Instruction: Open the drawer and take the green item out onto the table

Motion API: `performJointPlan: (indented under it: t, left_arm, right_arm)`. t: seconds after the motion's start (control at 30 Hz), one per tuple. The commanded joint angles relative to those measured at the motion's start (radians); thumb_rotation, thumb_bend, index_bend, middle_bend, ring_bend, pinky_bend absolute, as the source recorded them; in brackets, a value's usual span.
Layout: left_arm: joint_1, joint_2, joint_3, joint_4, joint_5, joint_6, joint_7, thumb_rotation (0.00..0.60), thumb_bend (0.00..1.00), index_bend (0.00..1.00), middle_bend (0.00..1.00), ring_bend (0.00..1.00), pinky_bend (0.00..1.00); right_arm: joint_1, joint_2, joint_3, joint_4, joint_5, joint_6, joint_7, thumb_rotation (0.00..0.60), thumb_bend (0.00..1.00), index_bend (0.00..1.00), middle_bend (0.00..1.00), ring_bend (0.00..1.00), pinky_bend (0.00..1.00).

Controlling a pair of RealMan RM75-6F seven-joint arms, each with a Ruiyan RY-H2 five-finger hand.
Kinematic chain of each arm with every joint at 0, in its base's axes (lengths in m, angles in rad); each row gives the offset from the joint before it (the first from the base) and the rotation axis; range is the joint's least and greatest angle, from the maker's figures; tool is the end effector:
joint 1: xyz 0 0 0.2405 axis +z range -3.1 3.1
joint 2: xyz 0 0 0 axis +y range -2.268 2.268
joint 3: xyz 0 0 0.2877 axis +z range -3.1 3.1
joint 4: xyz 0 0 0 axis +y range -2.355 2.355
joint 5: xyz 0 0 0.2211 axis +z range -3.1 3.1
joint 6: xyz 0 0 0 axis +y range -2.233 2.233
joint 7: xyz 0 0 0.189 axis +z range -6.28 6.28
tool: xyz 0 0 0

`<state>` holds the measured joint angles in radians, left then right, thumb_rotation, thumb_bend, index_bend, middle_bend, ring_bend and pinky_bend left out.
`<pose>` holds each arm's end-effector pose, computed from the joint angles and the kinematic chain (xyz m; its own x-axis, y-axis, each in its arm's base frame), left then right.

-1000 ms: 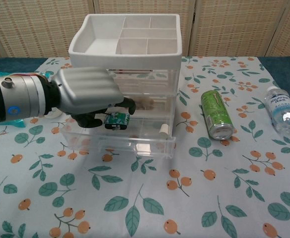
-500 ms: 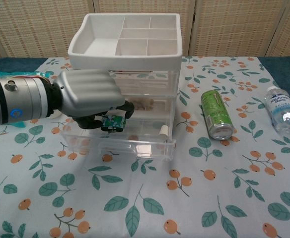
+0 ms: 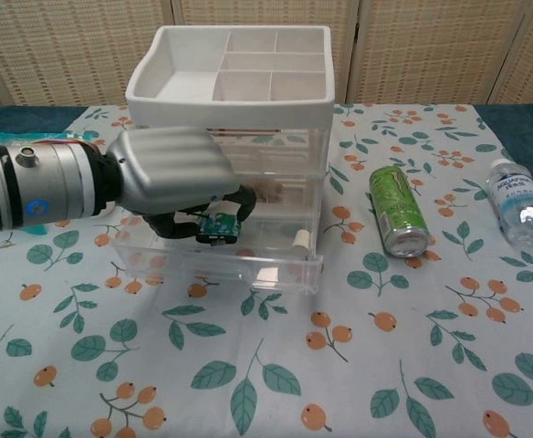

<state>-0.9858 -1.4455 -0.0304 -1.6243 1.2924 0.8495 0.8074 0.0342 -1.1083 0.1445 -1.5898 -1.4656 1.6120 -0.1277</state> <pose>-0.0700 0.3718 -0.0615 0.8528 -0.1637 0.4960 0.2050 -0.7685 -0.6061 -0.3462 -0.2286 0.2109 0.5310 0.1883 0.8262 -0.8471 0.0949 0.5228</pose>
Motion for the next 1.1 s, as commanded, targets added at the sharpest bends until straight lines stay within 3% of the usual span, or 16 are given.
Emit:
performJointPlan:
  t: [0.03, 0.67, 1.1]
  left_arm:
    - [0.001, 0.0, 0.001, 0.004, 0.007, 0.003, -0.01, 0.6, 0.38, 0.42, 0.96, 1.0, 1.0]
    - [-0.007, -0.002, 0.008, 0.005, -0.002, -0.013, -0.007, 0.6, 0.38, 0.35, 0.96, 1.0, 1.0]
    - [-0.005, -0.007, 0.008, 0.014, 0.026, -0.006, -0.038, 0.6, 0.38, 0.47, 0.96, 1.0, 1.0]
  right_arm:
    - [0.0, 0.0, 0.0, 0.001, 0.0, -0.001, 0.0, 0.6, 0.31, 0.13, 0.16, 0.11, 0.18]
    - [-0.002, 0.002, 0.001, -0.004, 0.001, 0.003, -0.004, 0.6, 0.31, 0.13, 0.16, 0.11, 0.18]
    - [-0.004, 0.001, 0.002, -0.001, 0.004, 0.004, -0.002, 0.6, 0.31, 0.13, 0.16, 0.11, 0.18]
